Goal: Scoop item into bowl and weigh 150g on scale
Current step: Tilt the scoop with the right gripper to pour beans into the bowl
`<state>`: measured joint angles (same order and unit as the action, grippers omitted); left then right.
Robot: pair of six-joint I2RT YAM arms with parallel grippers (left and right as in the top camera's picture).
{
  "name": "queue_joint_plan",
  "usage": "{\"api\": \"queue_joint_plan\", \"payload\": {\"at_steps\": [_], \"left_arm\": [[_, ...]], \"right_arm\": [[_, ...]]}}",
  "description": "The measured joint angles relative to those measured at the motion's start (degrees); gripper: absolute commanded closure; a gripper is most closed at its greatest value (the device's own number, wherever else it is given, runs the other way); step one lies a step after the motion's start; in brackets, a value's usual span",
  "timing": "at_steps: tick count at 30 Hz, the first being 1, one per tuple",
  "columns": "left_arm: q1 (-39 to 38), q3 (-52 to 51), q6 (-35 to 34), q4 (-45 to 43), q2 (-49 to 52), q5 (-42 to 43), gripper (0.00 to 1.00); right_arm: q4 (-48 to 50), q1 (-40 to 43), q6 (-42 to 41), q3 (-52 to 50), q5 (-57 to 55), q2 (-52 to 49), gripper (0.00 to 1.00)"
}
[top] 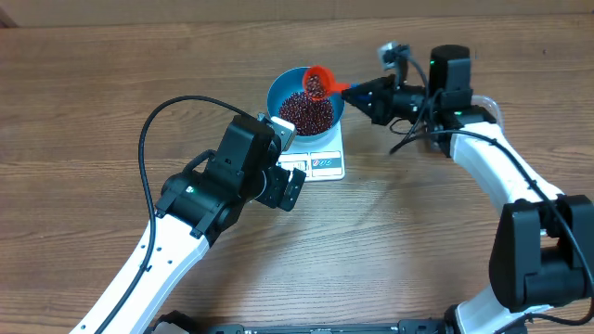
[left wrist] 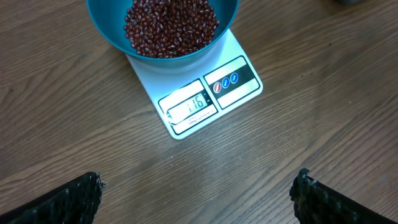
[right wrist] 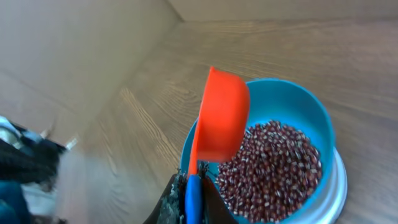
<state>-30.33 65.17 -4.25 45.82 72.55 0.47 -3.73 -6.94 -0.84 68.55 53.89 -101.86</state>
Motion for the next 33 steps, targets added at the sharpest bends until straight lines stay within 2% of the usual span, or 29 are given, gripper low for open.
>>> {"api": "queue_joint_plan", "payload": {"at_steps": [15, 24, 33], "left_arm": [[0.0, 0.0, 0.0, 0.0, 0.0, 0.0, 0.00], [0.0, 0.0, 0.0, 0.0, 0.0, 0.0, 0.00], [0.0, 0.0, 0.0, 0.0, 0.0, 0.0, 0.00]], "right_arm": [[-1.9, -0.3, 23.9, 0.0, -3.0, 0.0, 0.96], [-2.8, -0.3, 32.4, 0.0, -3.9, 0.0, 0.96], [-2.8, -0.3, 36.5, 0.0, -5.3, 0.0, 0.93]]}}
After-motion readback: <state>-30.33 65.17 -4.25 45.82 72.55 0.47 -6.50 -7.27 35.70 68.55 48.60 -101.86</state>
